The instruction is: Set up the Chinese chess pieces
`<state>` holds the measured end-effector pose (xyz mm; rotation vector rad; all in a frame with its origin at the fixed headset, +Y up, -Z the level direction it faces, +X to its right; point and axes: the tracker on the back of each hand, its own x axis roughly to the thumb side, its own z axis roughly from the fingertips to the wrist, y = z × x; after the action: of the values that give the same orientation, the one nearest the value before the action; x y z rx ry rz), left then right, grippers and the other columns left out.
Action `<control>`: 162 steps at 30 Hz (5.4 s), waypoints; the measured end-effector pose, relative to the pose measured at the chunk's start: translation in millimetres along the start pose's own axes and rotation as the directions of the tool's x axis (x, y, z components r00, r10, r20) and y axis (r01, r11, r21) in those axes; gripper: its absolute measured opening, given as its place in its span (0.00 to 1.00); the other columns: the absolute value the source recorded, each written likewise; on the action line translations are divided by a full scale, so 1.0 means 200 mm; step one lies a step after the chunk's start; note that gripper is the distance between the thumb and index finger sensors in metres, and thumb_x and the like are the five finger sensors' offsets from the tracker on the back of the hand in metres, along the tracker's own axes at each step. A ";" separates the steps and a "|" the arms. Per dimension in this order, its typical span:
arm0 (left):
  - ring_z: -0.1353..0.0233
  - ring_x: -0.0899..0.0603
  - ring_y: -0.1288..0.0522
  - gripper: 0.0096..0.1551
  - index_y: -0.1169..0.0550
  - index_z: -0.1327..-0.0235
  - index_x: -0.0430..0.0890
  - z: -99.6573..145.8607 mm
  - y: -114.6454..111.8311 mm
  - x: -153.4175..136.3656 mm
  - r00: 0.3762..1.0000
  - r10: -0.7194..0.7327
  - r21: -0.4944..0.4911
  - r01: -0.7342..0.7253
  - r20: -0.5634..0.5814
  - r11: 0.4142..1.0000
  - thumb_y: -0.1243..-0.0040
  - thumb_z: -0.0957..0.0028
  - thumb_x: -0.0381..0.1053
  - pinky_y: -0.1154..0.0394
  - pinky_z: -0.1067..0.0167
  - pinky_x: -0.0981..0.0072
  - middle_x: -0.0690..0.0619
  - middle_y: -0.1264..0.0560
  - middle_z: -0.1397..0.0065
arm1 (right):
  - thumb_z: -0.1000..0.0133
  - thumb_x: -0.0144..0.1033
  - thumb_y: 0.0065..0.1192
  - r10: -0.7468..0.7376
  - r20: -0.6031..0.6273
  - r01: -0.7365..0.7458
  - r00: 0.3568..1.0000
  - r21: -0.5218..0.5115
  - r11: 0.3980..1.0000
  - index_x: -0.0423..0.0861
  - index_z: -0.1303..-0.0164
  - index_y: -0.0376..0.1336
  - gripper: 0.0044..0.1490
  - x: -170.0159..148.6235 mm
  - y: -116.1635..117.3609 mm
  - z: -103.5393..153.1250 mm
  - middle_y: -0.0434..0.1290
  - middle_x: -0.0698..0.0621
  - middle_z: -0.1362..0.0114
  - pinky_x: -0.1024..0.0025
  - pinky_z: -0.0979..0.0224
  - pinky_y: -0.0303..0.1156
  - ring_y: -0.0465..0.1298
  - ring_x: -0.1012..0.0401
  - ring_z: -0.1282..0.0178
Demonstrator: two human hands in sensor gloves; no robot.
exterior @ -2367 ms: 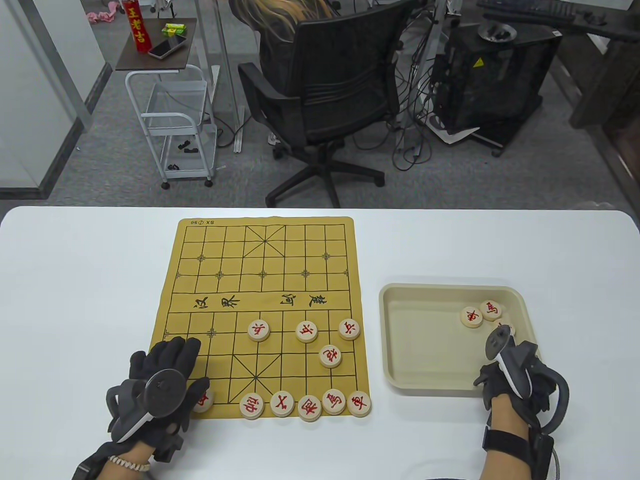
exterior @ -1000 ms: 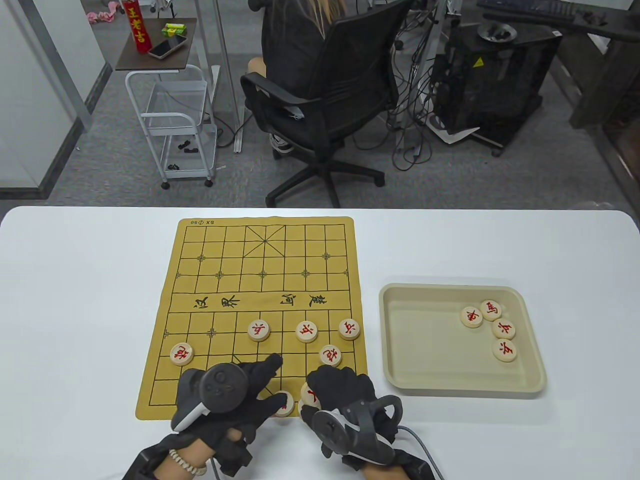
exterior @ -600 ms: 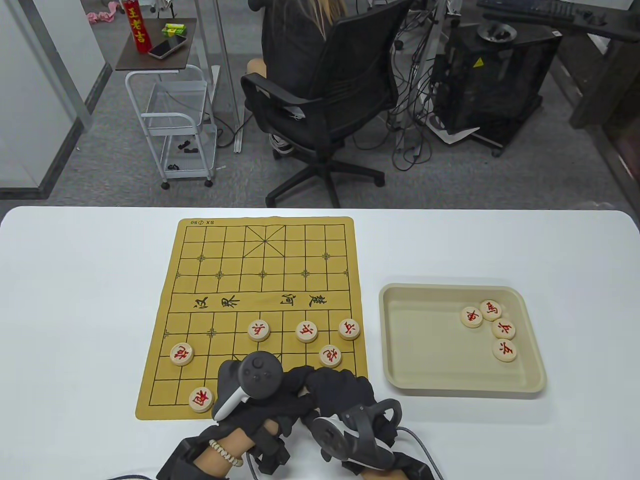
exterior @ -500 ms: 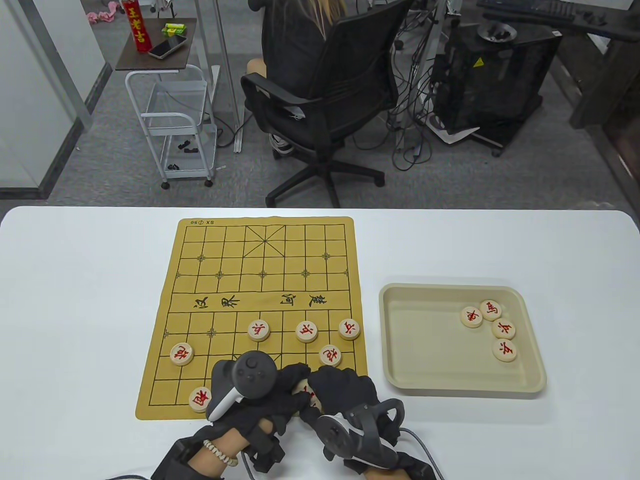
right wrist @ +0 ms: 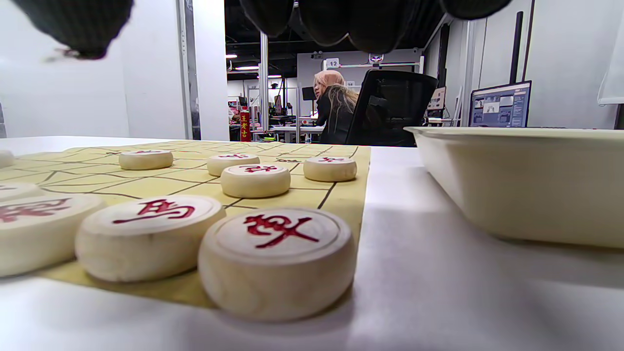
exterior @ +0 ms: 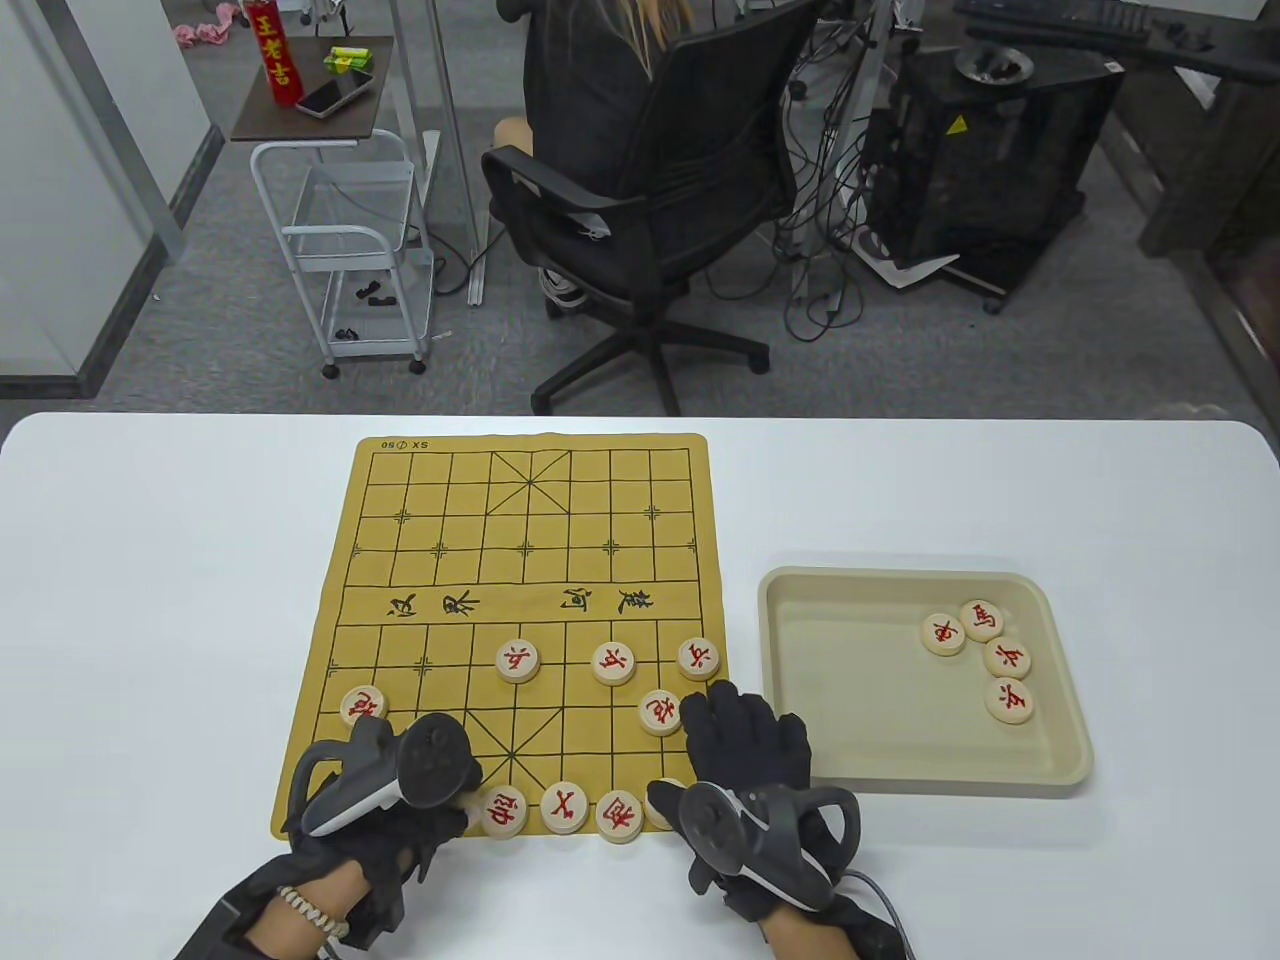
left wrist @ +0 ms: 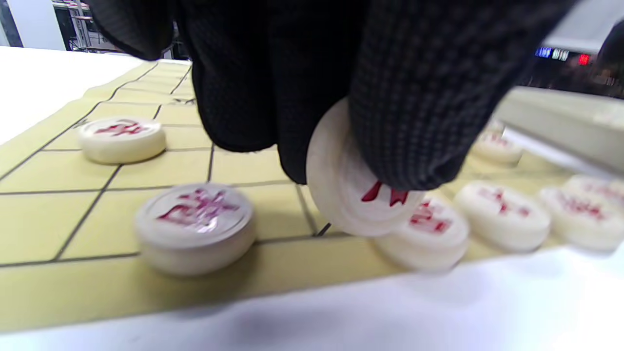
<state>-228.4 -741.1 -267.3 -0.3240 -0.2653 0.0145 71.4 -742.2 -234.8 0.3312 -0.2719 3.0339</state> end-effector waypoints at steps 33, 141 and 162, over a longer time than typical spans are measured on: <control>0.29 0.34 0.26 0.35 0.20 0.37 0.53 0.05 0.02 -0.22 0.988 0.125 0.335 -0.086 -0.095 0.938 0.29 0.61 0.59 0.40 0.30 0.31 0.48 0.20 0.30 | 0.49 0.66 0.64 0.007 -0.009 -0.007 1.000 0.032 0.999 0.51 0.16 0.53 0.55 -0.01 0.02 -0.01 0.57 0.43 0.12 0.30 0.20 0.57 0.63 0.42 0.14; 0.45 0.39 0.12 0.37 0.21 0.38 0.48 -0.08 0.03 0.32 0.802 0.564 0.136 -0.592 0.197 0.794 0.29 0.61 0.60 0.31 0.35 0.32 0.50 0.12 0.45 | 0.61 0.64 0.80 0.001 0.254 0.057 0.967 -0.221 0.974 0.52 0.29 0.63 0.53 0.34 -0.04 0.01 0.75 0.51 0.31 0.59 0.38 0.78 0.79 0.63 0.49; 0.38 0.39 0.16 0.32 0.19 0.40 0.55 -0.42 0.20 -0.32 0.912 0.202 0.171 -0.149 -0.357 0.974 0.24 0.62 0.53 0.34 0.32 0.31 0.52 0.13 0.41 | 0.50 0.65 0.65 0.033 0.081 -0.035 0.996 0.025 0.999 0.51 0.14 0.50 0.57 0.10 0.06 -0.08 0.52 0.43 0.10 0.30 0.17 0.54 0.58 0.42 0.11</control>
<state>-266.5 -733.6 -373.6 -0.2032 0.1448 0.1478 46.9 -749.3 -246.8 0.4557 -0.2453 3.0643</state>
